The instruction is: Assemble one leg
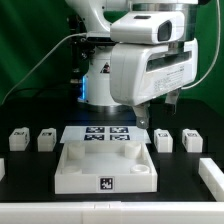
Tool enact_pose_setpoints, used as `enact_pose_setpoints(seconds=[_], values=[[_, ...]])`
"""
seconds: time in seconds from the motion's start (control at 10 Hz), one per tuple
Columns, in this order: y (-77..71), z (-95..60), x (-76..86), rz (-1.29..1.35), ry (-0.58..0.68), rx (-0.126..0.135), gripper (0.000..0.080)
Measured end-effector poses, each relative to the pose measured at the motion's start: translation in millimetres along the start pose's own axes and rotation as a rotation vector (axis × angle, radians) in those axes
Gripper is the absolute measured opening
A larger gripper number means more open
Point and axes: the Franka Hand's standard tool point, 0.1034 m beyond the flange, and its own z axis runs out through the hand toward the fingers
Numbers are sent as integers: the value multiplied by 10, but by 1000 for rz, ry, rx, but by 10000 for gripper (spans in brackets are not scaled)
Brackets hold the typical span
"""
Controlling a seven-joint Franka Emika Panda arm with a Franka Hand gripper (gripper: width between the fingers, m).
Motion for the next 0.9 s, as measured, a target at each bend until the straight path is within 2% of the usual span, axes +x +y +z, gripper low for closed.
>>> enact_pose_setpoints(seconds=[0.2, 0.4, 0.7, 0.9], values=[[-1, 3, 0, 0, 0, 1, 650], [17, 7, -20, -199, -7, -4, 650], [23, 7, -34, -172, -8, -5, 650], [-3, 34, -173, -263, -19, 3, 650]])
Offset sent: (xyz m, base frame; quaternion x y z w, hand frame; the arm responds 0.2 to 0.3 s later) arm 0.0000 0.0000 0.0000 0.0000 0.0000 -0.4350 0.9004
